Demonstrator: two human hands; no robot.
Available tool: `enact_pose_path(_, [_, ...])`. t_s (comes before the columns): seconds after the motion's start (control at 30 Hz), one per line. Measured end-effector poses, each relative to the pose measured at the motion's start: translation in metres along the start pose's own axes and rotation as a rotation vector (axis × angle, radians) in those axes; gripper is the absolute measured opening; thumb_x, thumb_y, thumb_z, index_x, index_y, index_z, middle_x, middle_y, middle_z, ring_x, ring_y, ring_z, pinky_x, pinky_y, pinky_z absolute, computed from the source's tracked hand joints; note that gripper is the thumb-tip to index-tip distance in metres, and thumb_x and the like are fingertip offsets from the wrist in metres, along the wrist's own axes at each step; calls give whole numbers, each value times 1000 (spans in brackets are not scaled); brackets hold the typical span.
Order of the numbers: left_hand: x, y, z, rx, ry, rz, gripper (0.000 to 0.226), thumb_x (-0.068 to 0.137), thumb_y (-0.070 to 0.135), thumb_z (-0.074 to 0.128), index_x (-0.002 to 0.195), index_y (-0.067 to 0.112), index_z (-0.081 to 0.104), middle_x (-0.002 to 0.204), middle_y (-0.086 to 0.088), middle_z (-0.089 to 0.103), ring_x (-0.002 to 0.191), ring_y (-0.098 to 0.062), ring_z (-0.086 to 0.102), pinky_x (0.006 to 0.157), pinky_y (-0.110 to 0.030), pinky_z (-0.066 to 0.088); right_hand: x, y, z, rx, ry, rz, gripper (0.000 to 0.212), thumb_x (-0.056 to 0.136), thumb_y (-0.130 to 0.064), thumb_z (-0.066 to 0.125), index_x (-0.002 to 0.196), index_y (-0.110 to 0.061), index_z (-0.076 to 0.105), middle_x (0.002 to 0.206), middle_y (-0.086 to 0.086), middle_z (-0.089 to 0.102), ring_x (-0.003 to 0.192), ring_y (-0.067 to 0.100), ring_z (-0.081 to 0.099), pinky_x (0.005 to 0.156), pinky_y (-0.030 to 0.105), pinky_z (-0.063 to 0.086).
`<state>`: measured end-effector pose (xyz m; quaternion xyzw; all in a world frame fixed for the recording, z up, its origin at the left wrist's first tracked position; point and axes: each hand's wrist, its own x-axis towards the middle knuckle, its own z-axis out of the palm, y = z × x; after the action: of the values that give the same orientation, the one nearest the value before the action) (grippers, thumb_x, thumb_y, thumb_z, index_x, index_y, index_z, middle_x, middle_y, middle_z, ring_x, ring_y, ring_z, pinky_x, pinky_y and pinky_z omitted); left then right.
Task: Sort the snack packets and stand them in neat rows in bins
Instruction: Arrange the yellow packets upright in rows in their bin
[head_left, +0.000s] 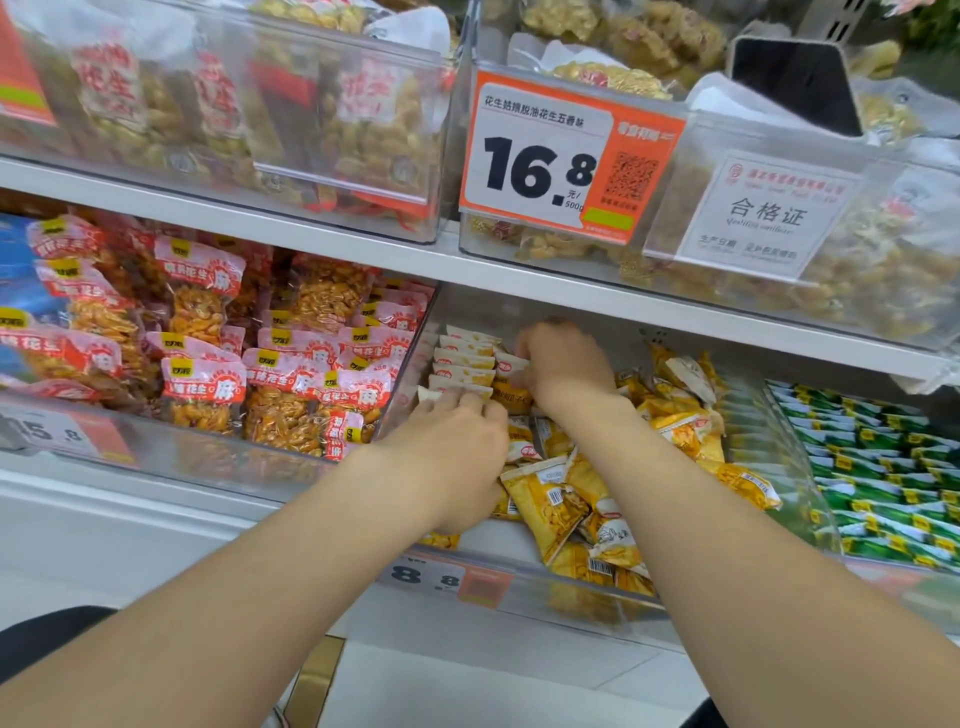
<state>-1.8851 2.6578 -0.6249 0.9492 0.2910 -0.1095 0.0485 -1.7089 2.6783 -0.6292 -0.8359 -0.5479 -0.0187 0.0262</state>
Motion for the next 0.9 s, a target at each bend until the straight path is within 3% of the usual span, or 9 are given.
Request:
enact_pose_path(0.1, [2,-1,-1,1,-114,-23,62,105,41,54,147,0,36,145,-22,46,134,-38,46,106,-44,43,-7,5,-3,-128,93,47,49,90,-48,78,126,-19,62,119,6,66,111,32,67,77,37,47])
enact_pose_path(0.2, [4,-5,0,10,-137,-2,65,104,47,51,149,2,37,148,-21,45,137,-37,43,110,-44,39,-11,2,-4,-100,32,4,39,89,-53,77,103,-20,63,103,5,64,98,30,66,72,34,45])
enact_pose_path(0.3, [6,-7,3,-8,-119,-8,63,103,47,53,147,3,39,148,-20,46,139,-37,42,112,-44,37,-18,7,-5,40,-102,-107,35,81,-48,85,78,-20,65,90,-1,62,91,21,63,74,34,54])
enact_pose_path(0.37, [5,-5,3,-25,-97,-9,57,104,44,53,142,3,43,143,-20,49,136,-38,44,108,-44,39,-28,13,-5,95,-269,-218,20,77,-37,89,81,-24,74,90,-6,66,88,14,63,79,33,59])
enact_pose_path(0.43, [3,-2,1,-40,-70,-10,52,104,43,53,137,4,46,139,-20,50,133,-37,46,105,-44,42,-37,19,1,92,-338,-282,23,75,-37,90,90,-26,76,90,-10,64,86,12,61,78,31,57])
enact_pose_path(0.57, [-1,0,-3,-112,-29,-6,27,104,41,54,106,15,52,127,-15,46,120,-34,49,97,-47,50,-38,17,11,84,-258,-262,16,81,-25,86,82,-29,70,92,-6,65,89,17,62,80,35,58])
enact_pose_path(0.7, [-7,-5,-1,-152,63,5,29,102,38,57,88,13,52,109,-10,52,96,-30,59,80,-42,54,-38,19,12,96,-181,-196,18,84,-19,76,79,-31,64,101,-2,67,96,20,64,84,39,60])
enact_pose_path(0.8, [-8,-11,1,-201,165,1,20,99,33,59,92,15,55,98,-8,57,90,-33,65,77,-50,59,-42,27,-2,227,-93,-152,12,88,-20,68,93,-31,73,95,-4,68,101,21,65,94,35,55])
enact_pose_path(0.9, [-8,-9,0,-300,290,2,22,96,27,65,112,22,50,101,-5,59,95,-33,65,77,-49,57,-58,32,-20,526,-15,-54,30,90,-20,65,114,-37,67,92,1,71,94,23,67,90,35,55])
